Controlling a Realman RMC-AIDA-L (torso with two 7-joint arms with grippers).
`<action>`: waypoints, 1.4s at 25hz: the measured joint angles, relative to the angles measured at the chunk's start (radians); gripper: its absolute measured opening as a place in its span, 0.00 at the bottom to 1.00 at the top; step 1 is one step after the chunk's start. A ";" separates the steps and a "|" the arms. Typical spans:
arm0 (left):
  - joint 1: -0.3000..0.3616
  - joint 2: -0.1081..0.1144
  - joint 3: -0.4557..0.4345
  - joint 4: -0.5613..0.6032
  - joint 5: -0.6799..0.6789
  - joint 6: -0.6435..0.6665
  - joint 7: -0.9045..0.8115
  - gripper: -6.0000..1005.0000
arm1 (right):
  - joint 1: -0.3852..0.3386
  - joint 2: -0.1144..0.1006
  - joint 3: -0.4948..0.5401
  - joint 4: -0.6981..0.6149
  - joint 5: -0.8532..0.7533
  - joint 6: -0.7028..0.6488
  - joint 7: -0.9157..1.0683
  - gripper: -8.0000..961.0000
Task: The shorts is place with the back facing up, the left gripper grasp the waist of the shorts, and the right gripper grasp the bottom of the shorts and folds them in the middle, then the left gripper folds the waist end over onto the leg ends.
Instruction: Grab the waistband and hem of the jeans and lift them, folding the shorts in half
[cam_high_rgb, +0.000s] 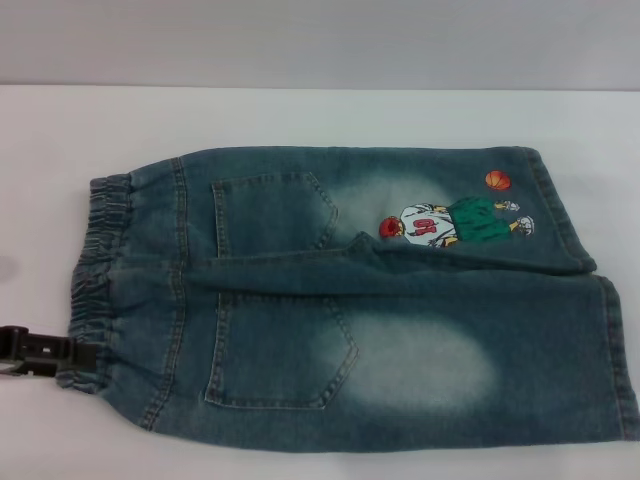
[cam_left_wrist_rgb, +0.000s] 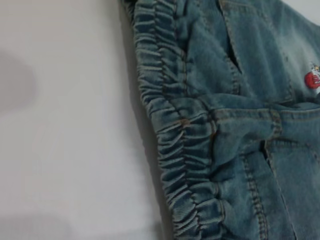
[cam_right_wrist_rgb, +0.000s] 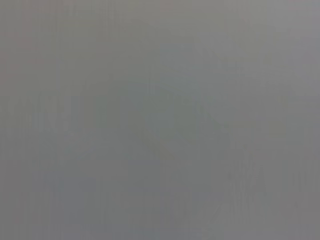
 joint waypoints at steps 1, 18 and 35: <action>-0.001 -0.002 0.000 0.000 0.003 -0.002 0.000 0.79 | 0.000 0.000 0.000 0.000 0.000 0.001 0.000 0.62; -0.034 -0.006 -0.002 0.000 0.010 0.019 -0.005 0.79 | 0.004 -0.006 0.003 0.007 0.000 0.003 0.000 0.62; -0.055 0.001 -0.001 0.002 0.010 0.001 -0.033 0.79 | 0.008 -0.006 0.006 0.009 0.000 0.014 0.000 0.62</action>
